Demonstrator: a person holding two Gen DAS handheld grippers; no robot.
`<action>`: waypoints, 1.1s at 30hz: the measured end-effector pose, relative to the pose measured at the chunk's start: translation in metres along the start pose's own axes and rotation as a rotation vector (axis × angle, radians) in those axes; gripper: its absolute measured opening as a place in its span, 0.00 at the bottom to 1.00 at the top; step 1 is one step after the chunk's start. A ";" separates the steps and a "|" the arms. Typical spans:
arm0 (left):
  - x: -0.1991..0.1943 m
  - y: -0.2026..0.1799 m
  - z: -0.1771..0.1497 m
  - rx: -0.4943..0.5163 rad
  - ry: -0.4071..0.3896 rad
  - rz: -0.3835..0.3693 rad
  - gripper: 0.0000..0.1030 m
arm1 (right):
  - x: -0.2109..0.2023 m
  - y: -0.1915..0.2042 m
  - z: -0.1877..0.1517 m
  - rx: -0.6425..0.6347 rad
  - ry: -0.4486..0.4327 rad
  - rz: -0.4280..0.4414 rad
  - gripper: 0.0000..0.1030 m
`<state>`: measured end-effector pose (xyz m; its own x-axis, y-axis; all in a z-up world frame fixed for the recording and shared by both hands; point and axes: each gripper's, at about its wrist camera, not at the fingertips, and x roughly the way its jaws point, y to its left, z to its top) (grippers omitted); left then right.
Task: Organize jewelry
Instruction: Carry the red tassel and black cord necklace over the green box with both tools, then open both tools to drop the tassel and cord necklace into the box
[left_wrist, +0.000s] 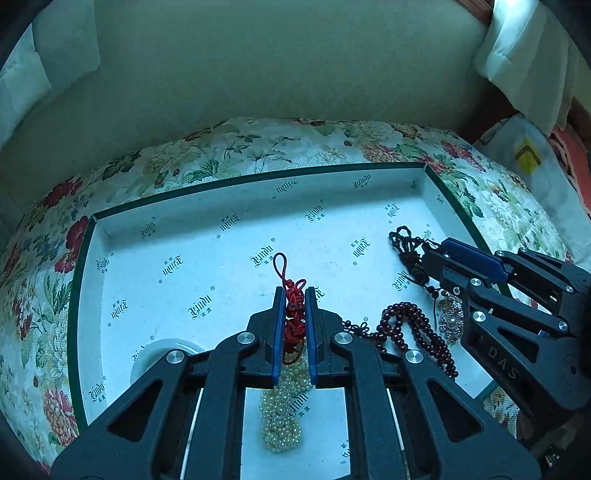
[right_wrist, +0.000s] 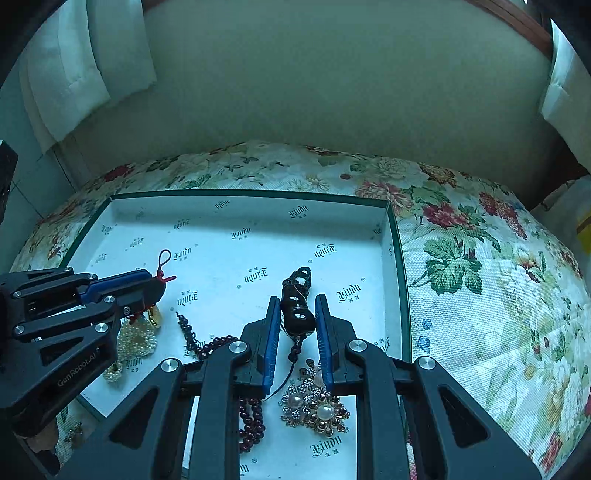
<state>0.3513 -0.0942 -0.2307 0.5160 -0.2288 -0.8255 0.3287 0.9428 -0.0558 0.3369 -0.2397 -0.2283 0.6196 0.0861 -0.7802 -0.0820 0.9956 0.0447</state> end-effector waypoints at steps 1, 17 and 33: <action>0.002 -0.001 0.000 0.004 0.003 0.003 0.10 | 0.001 0.000 0.000 -0.002 0.003 -0.003 0.19; 0.007 0.000 -0.002 0.003 0.016 0.028 0.50 | -0.002 -0.004 -0.002 0.014 -0.005 0.005 0.39; -0.057 0.009 -0.010 -0.017 -0.066 0.004 0.62 | -0.061 0.001 -0.009 0.029 -0.083 0.022 0.40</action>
<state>0.3168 -0.0704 -0.1892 0.5687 -0.2395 -0.7869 0.3130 0.9477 -0.0622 0.2917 -0.2445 -0.1866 0.6805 0.1096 -0.7245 -0.0745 0.9940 0.0804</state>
